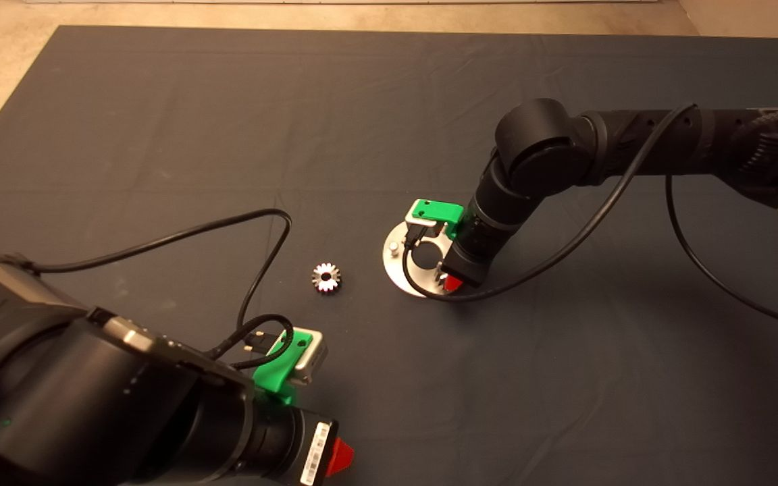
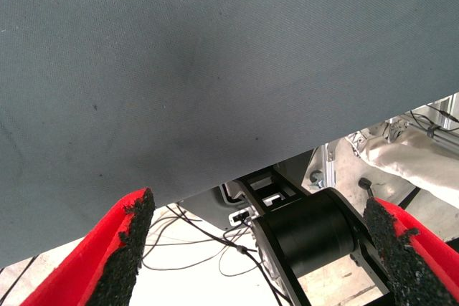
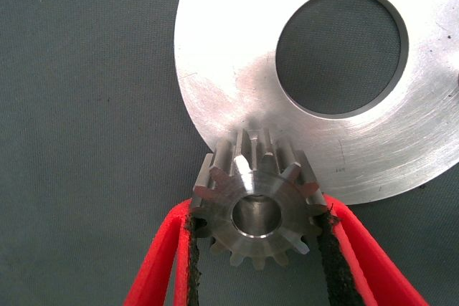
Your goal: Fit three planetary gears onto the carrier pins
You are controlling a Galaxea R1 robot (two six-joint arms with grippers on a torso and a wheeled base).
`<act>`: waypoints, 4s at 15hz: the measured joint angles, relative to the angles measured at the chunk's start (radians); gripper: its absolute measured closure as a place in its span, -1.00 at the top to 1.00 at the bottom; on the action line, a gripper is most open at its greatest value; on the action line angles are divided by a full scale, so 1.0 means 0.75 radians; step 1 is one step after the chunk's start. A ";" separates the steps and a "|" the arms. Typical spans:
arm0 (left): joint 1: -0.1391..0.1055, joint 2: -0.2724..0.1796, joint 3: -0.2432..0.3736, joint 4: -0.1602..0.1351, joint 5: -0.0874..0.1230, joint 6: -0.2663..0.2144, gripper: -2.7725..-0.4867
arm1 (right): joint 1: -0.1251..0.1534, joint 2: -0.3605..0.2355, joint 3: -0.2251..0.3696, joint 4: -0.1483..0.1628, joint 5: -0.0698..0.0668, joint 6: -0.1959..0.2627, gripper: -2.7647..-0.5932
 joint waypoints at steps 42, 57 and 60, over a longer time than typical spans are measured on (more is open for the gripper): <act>0.000 0.000 0.000 0.000 -0.001 0.000 0.38 | 0.000 -0.158 -0.061 -0.010 0.061 -0.028 0.34; 0.000 -0.001 0.000 0.000 -0.005 -0.001 0.38 | 0.026 -0.139 -0.193 -0.003 0.098 -0.066 0.56; 0.000 -0.001 0.000 0.000 -0.005 -0.001 0.38 | 0.026 -0.130 -0.187 -0.003 0.098 -0.068 0.68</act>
